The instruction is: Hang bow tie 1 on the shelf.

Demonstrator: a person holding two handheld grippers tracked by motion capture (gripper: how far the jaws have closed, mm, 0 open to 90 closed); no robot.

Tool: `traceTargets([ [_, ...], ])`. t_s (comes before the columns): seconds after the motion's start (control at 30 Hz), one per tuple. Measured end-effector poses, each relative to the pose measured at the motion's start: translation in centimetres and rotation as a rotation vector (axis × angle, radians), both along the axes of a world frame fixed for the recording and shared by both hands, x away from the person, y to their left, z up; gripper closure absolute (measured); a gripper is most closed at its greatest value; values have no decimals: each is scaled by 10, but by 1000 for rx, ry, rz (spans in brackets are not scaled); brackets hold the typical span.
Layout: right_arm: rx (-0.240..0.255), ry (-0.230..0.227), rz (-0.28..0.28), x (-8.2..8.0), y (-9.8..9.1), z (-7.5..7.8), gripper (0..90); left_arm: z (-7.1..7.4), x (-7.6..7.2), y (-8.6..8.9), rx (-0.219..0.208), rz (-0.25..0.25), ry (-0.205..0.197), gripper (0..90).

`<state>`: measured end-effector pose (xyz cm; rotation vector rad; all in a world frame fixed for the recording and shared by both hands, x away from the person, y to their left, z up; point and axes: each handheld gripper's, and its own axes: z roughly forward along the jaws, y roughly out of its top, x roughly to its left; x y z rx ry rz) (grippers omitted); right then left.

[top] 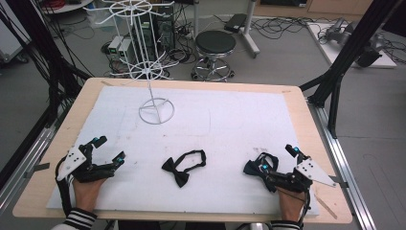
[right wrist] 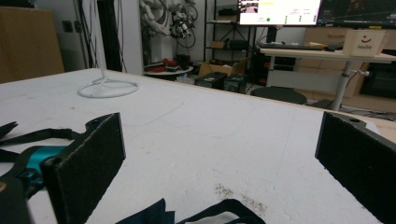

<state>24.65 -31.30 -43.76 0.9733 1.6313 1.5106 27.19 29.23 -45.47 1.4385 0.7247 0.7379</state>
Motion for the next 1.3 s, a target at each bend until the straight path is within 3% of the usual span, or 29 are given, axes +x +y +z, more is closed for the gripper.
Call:
traceTargets([
  [0.27, -31, 33, 51, -3, -4, 23, 8, 0, 0, 0, -1, 0, 6, 98],
  [0.37, -61, 68, 72, -2, -5, 32, 8, 0, 0, 0, -1, 1, 6, 98],
  [0.4, -74, 102, 81, -1, -4, 37, 8, 0, 0, 0, 0, 1, 6, 98],
  [0.53, -118, 141, 104, 1, -5, 43, 8, 0, 0, 1, -2, 2, 4, 98],
  [0.7, -139, 182, 130, 3, -8, 47, 8, 0, 0, 1, -3, 4, 3, 98],
  [0.97, -254, 248, 196, 3, -8, 50, 48, 0, 0, 1, -4, 4, 3, 98],
  [1.1, -300, 298, 247, 7, -6, 48, 47, 0, 0, 1, -3, 4, 3, 98],
  [1.13, -314, 328, 267, 8, -5, 48, 47, 0, 0, 1, -3, 4, 3, 98],
  [1.3, -356, 381, 294, 10, -3, 48, 47, 0, 0, 0, -3, 5, 2, 98],
])
